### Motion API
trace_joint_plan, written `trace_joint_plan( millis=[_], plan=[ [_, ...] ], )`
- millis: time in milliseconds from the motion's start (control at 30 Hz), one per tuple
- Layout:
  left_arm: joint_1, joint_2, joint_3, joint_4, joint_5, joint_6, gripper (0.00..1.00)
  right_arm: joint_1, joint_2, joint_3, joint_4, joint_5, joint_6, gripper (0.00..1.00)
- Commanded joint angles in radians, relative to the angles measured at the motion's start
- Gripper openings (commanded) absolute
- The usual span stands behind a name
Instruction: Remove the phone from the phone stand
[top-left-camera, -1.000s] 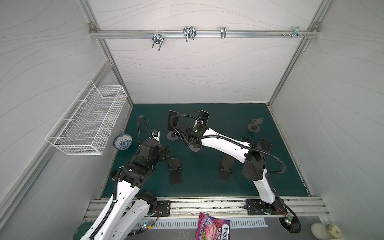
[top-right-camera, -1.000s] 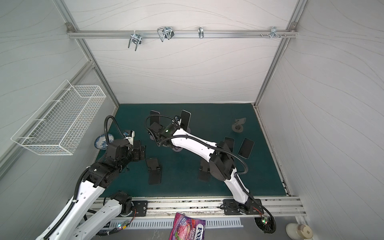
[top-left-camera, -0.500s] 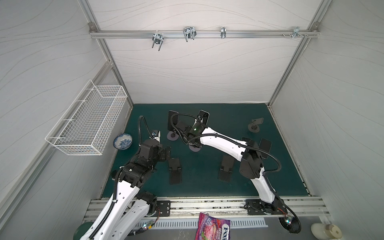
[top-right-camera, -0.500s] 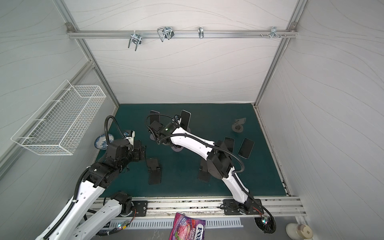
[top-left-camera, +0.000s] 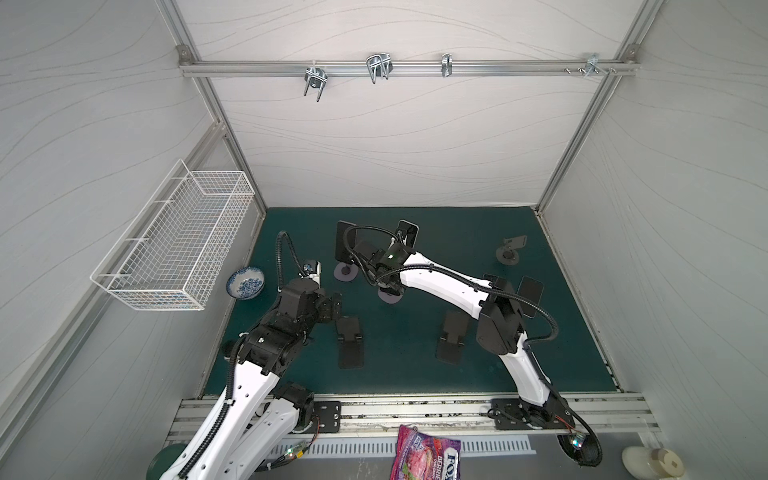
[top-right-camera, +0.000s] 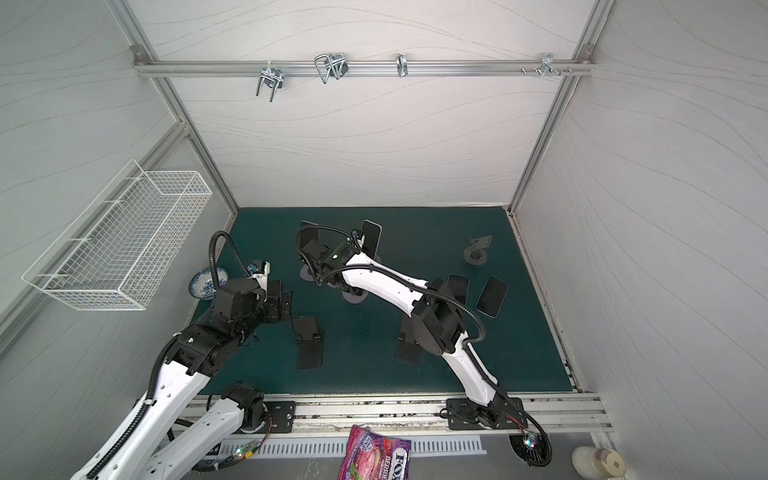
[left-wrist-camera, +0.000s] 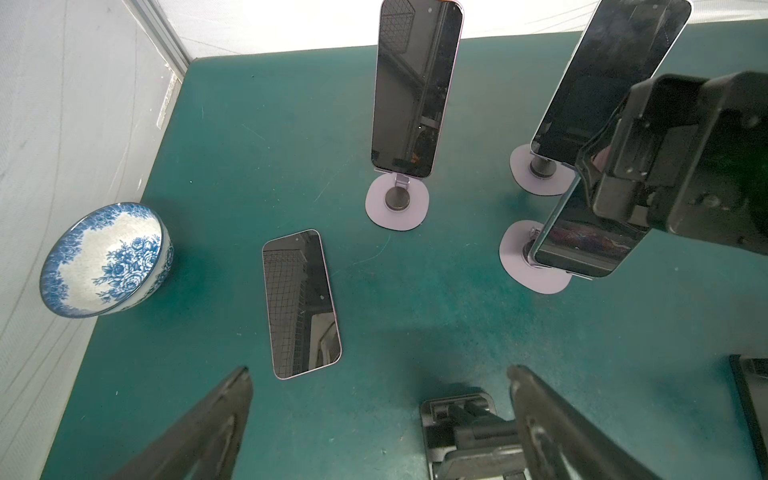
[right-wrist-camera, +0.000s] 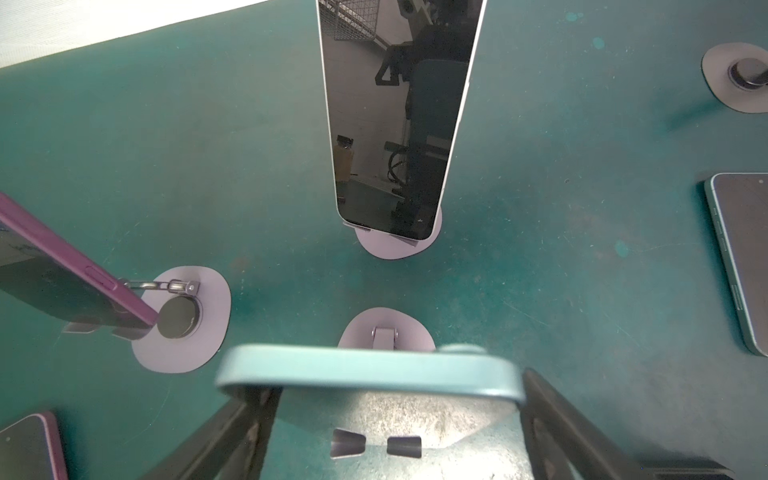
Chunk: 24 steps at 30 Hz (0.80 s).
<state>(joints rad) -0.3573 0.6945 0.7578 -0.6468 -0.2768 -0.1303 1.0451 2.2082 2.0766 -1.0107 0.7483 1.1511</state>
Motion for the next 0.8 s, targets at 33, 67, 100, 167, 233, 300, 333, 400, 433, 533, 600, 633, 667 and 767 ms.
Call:
trace_joint_plan(
  millis=[33,67,100,167,233,300,333,400,433,533,600,633,667,767],
  plan=[
    [-0.005,-0.004,0.005,0.012,-0.007,0.008,0.97,-0.007,0.026,0.021,0.006,-0.003,0.001,0.89],
    [-0.004,-0.003,0.005,0.013,-0.008,0.007,0.97,-0.008,0.028,0.021,0.011,-0.006,-0.003,0.88],
    [-0.005,-0.003,0.005,0.012,-0.008,0.008,0.97,-0.009,0.030,0.022,0.018,-0.007,-0.006,0.88],
    [-0.005,-0.004,0.005,0.012,-0.008,0.008,0.97,-0.008,0.033,0.021,0.026,-0.010,-0.008,0.87],
    [-0.005,-0.003,0.005,0.013,-0.008,0.007,0.97,-0.008,0.035,0.020,0.036,-0.012,-0.011,0.85],
    [-0.005,-0.001,0.005,0.014,-0.009,0.008,0.97,-0.008,0.038,0.020,0.041,-0.012,-0.011,0.85],
    [-0.005,-0.001,0.004,0.013,-0.007,0.008,0.97,-0.008,0.038,0.020,0.044,-0.012,-0.011,0.85],
    [-0.005,-0.001,0.006,0.012,-0.008,0.007,0.97,-0.010,0.042,0.020,0.049,-0.013,-0.011,0.84],
    [-0.005,0.000,0.005,0.012,-0.008,0.008,0.97,-0.010,0.041,0.022,0.050,-0.013,-0.011,0.83],
    [-0.005,0.002,0.005,0.014,-0.007,0.008,0.97,-0.011,0.047,0.020,0.049,-0.017,-0.010,0.82],
    [-0.005,0.003,0.004,0.013,-0.008,0.007,0.97,-0.011,0.048,0.020,0.049,-0.018,-0.010,0.82],
    [-0.004,0.003,0.004,0.013,-0.006,0.007,0.97,-0.011,0.049,0.020,0.048,-0.019,-0.011,0.82],
    [-0.005,0.003,0.005,0.014,-0.006,0.007,0.97,-0.011,0.049,0.019,0.045,-0.017,-0.009,0.82],
    [-0.005,0.003,0.005,0.013,-0.006,0.006,0.97,-0.011,0.048,0.016,0.037,-0.010,0.001,0.82]
  ],
)
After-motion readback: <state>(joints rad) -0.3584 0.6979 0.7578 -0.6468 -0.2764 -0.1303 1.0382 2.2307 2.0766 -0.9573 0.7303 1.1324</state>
